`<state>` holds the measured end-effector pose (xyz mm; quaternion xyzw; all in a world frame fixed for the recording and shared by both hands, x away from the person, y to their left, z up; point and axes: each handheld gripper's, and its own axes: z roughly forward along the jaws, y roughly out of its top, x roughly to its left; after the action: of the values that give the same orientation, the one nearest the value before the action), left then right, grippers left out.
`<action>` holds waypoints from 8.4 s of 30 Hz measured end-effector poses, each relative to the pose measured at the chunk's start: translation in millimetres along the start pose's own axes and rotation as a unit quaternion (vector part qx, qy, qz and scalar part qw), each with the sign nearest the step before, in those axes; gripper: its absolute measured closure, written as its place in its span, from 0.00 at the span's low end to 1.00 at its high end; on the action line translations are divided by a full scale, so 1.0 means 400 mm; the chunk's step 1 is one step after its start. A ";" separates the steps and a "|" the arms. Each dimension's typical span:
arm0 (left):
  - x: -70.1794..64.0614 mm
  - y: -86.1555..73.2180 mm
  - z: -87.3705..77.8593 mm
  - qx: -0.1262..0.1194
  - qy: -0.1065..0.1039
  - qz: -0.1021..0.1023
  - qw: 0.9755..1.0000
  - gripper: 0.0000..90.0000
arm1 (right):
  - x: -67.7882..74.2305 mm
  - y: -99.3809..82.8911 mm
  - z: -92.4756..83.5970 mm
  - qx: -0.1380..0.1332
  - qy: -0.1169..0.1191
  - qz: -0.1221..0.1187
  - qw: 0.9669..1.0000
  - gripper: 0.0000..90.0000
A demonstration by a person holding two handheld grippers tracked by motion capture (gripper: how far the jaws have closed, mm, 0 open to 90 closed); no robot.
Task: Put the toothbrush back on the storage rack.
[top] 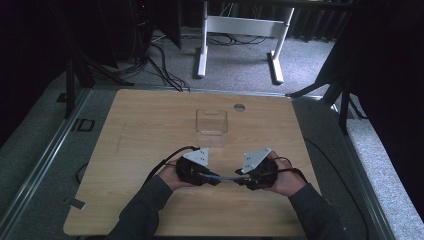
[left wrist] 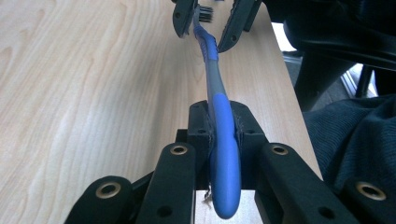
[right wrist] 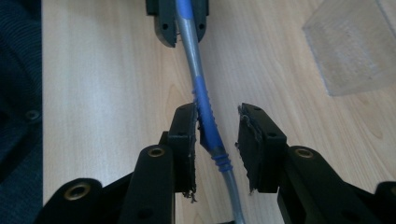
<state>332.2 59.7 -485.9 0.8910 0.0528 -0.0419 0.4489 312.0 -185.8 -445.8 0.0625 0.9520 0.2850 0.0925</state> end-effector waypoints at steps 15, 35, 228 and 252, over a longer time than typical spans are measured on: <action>0.003 -0.004 -0.009 -0.005 0.026 -0.010 1.000 0.90 | -0.017 -0.005 -0.012 -0.018 -0.051 0.048 0.997 0.75; 0.002 -0.009 -0.020 -0.015 0.050 -0.020 0.998 0.90 | -0.034 -0.021 -0.038 -0.067 -0.122 0.121 0.983 0.70; 0.006 -0.037 0.052 0.012 0.144 -0.065 0.987 0.66 | -0.118 0.003 -0.010 -0.266 -0.090 0.254 0.926 0.88; 0.009 -0.037 0.047 0.011 0.141 -0.065 0.988 0.67 | -0.154 0.024 -0.008 -0.282 -0.095 0.251 0.921 0.88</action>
<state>333.3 53.7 -509.4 0.8877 0.1729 0.0545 0.4232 372.1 -190.2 -429.2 0.2978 0.7720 0.5481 0.1221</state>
